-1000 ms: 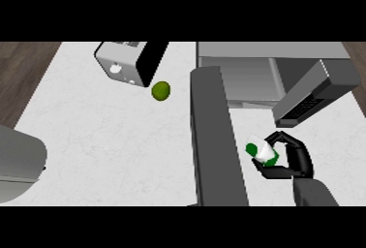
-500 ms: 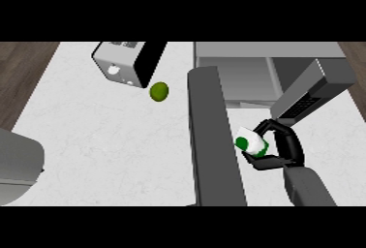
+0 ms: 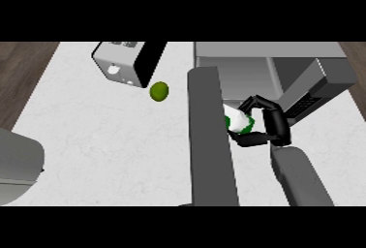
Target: Pick up the milk, place it into the microwave and close the microwave
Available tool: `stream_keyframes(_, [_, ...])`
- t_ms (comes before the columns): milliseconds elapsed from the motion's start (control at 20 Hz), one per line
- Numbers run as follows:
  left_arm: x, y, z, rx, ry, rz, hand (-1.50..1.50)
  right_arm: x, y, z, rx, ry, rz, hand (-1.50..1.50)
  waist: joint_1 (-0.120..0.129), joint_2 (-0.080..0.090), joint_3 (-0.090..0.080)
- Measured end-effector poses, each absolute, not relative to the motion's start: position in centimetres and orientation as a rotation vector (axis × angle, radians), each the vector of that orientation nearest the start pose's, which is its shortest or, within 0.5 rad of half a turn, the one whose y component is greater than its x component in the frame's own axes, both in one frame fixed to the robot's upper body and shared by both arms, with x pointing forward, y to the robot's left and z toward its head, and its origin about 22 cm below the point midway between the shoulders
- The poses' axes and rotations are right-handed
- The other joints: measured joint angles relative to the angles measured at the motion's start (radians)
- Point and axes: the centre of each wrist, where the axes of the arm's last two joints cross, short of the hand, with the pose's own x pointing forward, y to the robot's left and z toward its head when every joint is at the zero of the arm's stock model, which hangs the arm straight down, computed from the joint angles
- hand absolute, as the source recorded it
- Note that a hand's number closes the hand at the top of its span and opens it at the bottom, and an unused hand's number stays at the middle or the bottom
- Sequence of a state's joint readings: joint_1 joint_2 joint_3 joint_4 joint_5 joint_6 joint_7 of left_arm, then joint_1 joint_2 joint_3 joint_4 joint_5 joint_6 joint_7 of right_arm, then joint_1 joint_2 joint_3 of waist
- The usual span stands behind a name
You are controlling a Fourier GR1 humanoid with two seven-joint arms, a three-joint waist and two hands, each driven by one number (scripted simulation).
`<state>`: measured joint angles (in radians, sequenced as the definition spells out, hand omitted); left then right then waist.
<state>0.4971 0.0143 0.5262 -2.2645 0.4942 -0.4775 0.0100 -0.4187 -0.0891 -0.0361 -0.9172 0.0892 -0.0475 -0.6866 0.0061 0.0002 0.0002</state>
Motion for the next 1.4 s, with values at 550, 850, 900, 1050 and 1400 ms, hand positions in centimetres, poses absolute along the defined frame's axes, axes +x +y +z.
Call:
stream_keyframes(550, [7.6, 35.6, 9.9, 0.056, -1.933, 0.072, -1.5, 39.6, -19.2, -0.4, -0.289, -1.951, 0.423, 1.5, 0.021, 0.008, 0.001])
stream_keyframes(850, [8.7, 35.4, 9.8, 0.032, -1.94, 0.049, -1.5, 41.9, -19.0, 1.1, -0.443, -1.921, 0.445, 1.5, 0.042, 0.019, 0.002])
stream_keyframes(900, [8.8, 35.4, 9.9, 0.026, -1.942, 0.046, -1.5, 42.2, -19.4, 1.3, -0.463, -1.917, 0.444, 1.5, 0.049, 0.022, 0.002])
stream_keyframes(1050, [8.9, 35.5, 9.7, 0.019, -1.944, 0.042, -1.5, 42.9, -19.5, 2.1, -0.517, -1.908, 0.42, 1.5, 0.063, 0.027, 0.003])
stream_keyframes(1400, [9.9, 35.5, 9.7, 0.004, -1.954, 0.031, -1.5, 43.8, -20.9, 3.3, -0.733, -1.93, 0.4, 1.5, 0.089, 0.041, 0.003])
